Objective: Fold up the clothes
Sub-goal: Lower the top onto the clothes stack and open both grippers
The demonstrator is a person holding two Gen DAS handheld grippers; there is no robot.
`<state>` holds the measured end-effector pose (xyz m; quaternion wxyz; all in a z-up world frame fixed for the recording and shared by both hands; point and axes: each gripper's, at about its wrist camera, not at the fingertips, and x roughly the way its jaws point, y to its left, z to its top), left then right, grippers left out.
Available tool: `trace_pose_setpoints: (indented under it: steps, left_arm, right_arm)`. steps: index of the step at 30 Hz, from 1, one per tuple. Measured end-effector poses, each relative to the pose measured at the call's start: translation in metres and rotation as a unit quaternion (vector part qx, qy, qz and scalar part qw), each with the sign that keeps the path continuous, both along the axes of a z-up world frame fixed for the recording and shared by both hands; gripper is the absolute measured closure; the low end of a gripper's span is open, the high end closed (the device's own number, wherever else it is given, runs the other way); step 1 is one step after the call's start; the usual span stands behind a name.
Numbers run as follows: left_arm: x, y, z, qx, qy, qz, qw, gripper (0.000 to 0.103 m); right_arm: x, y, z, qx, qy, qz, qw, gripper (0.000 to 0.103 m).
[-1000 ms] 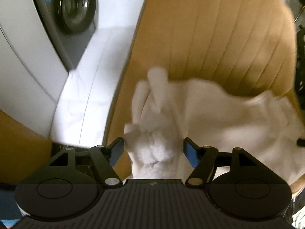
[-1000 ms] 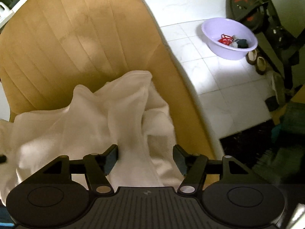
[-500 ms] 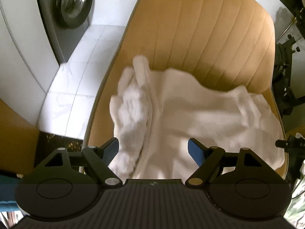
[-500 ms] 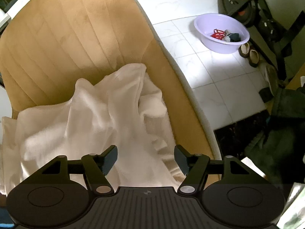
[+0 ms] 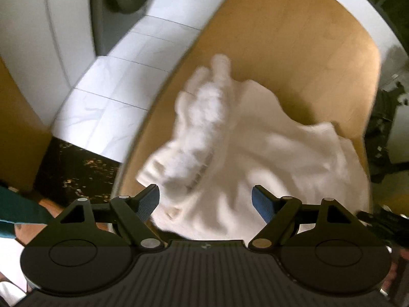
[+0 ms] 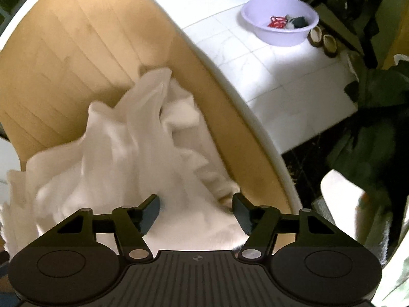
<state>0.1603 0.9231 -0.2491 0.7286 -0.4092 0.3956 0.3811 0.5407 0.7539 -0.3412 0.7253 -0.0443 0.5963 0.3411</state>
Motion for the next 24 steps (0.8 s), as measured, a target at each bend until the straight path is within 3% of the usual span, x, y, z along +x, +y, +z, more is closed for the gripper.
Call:
trace_pose_setpoints:
  steps: [2, 3, 5, 9, 14, 19, 22, 24]
  left_arm:
    - [0.003, -0.006, -0.001, -0.002, -0.002, -0.012, 0.9999, 0.022]
    - [0.007, -0.009, -0.003, -0.003, 0.002, -0.019, 0.9998, 0.022]
    - [0.014, -0.013, -0.006, -0.003, 0.006, -0.038, 0.9993, 0.023]
    - [0.029, -0.017, -0.015, 0.022, 0.027, -0.078, 0.9963, 0.023]
    - [0.038, -0.011, -0.032, 0.016, 0.047, -0.081, 0.9955, 0.023]
    - [0.044, -0.011, -0.056, 0.0, 0.076, -0.097, 0.9924, 0.023]
    - [0.046, -0.013, -0.067, -0.001, 0.09, -0.102, 0.9907, 0.023]
    - [0.047, -0.014, -0.067, -0.001, 0.094, -0.098, 0.9908, 0.023]
  right_arm:
    - [0.003, -0.002, -0.009, 0.006, 0.013, -0.019, 1.0, 0.052]
    - [0.006, -0.004, -0.015, 0.015, 0.029, -0.032, 0.999, 0.064]
    - [0.011, -0.008, -0.024, 0.039, 0.066, -0.057, 0.995, 0.078]
    - [0.008, -0.003, -0.015, 0.034, 0.047, -0.04, 0.998, 0.089]
    - [-0.008, -0.008, -0.002, 0.014, 0.023, -0.025, 0.999, 0.091]
    - [-0.007, 0.0, -0.022, -0.002, 0.022, -0.033, 0.999, 0.09]
    - [-0.006, 0.005, -0.027, -0.016, 0.018, -0.032, 0.999, 0.084]
    - [-0.006, 0.005, -0.025, -0.029, 0.012, -0.028, 0.999, 0.068]
